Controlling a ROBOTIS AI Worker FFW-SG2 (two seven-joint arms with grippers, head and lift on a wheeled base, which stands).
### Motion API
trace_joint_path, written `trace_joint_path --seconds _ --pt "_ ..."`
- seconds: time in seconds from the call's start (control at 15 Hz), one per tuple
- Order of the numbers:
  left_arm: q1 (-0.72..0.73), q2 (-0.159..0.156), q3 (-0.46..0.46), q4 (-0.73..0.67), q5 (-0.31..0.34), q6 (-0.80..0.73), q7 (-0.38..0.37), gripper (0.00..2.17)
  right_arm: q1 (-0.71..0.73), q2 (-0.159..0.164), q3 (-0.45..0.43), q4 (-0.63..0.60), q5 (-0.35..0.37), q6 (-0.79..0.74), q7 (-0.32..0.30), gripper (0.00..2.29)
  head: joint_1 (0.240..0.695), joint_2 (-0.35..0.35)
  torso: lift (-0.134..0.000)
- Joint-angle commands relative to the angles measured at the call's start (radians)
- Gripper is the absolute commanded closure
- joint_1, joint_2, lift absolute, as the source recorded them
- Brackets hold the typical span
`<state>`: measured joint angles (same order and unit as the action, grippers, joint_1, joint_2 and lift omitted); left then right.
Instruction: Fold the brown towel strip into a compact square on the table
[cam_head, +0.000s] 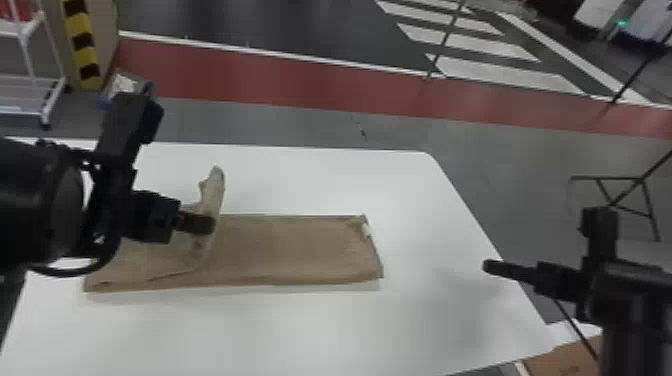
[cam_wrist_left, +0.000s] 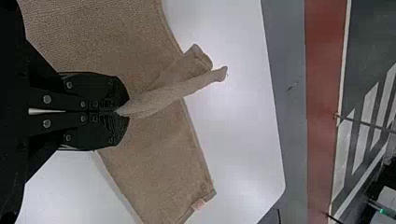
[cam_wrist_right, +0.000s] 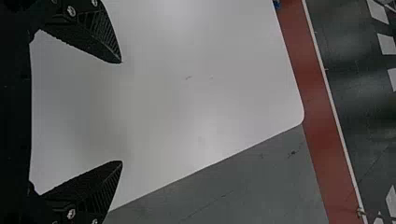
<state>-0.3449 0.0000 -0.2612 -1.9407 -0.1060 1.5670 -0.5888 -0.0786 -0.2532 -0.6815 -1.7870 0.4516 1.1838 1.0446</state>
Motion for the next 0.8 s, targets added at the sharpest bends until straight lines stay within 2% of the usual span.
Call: trace_joint_path --seconds 0.0,0.07,0.27,0.47,0.6,0.73 --pt "0.02 -0.003 -0.047 -0.006 0.025 0.004 0.034 0.5 0.002 -0.001 -0.006 0.009 -0.005 -0.016 0.0 0.12 0.695 -0.35 -0.124" --pt "0.027 -0.003 -0.059 -0.011 0.029 0.004 0.034 0.0 0.002 0.0 -0.004 0.008 -0.013 -0.016 0.0 0.12 0.695 -0.35 -0.124" --pt "0.032 -0.003 -0.062 -0.02 0.045 0.004 0.034 0.03 0.002 -0.003 -0.007 -0.019 -0.033 0.034 0.005 0.12 0.695 -0.35 -0.124" --pt "0.04 -0.003 -0.038 -0.041 0.054 0.004 0.035 0.03 -0.015 -0.006 0.007 -0.08 -0.062 0.169 0.005 0.12 0.695 -0.35 -0.124" --pt "0.055 -0.003 -0.016 -0.057 0.052 0.004 0.027 0.03 -0.026 0.015 0.036 -0.157 -0.111 0.27 0.0 0.12 0.695 -0.35 -0.124" --pt "0.075 -0.003 0.059 -0.057 0.049 0.004 -0.006 0.04 -0.036 0.06 0.094 -0.232 -0.114 0.328 -0.003 0.12 0.695 -0.35 -0.124"
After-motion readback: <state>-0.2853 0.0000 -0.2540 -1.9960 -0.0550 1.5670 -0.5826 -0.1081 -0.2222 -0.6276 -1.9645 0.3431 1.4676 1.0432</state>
